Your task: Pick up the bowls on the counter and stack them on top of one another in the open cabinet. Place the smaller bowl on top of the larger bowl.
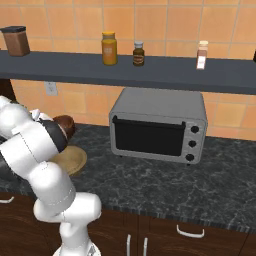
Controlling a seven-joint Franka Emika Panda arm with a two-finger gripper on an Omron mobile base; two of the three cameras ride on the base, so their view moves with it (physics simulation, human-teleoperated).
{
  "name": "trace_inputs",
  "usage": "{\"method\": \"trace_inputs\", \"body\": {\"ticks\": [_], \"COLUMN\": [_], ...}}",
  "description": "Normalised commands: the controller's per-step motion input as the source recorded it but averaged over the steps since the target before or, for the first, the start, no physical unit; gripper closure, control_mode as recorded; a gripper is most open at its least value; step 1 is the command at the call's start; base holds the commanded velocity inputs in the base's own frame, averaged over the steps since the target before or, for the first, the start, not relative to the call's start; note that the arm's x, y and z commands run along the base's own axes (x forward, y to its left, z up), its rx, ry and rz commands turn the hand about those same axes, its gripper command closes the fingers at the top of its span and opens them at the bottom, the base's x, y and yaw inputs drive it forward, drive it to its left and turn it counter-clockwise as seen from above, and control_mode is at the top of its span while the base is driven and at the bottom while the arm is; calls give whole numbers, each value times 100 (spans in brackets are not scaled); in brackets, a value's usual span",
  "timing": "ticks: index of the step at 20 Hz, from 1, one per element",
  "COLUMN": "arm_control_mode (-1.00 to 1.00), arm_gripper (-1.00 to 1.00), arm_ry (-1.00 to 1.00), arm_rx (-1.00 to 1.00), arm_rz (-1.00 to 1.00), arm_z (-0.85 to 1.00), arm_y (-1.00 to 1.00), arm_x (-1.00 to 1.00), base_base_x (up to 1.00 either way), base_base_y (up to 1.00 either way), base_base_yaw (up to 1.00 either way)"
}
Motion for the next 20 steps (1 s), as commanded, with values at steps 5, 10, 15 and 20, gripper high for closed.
{"method": "trace_inputs", "body": {"ticks": [5, 10, 15, 20], "arm_control_mode": [-100, -100, -100, -100], "arm_gripper": [100, 100, 100, 100], "arm_ry": [33, 15, -6, -1], "arm_rx": [0, -1, 0, 0], "arm_rz": [-5, -1, 0, 0], "arm_z": [-74, -48, -1, 0], "arm_y": [-48, -18, 0, 15], "arm_x": [-100, -37, 12, 31], "base_base_x": [0, 0, 0, 0], "base_base_y": [0, 0, 0, 0], "base_base_yaw": [0, 0, 0, 0]}}
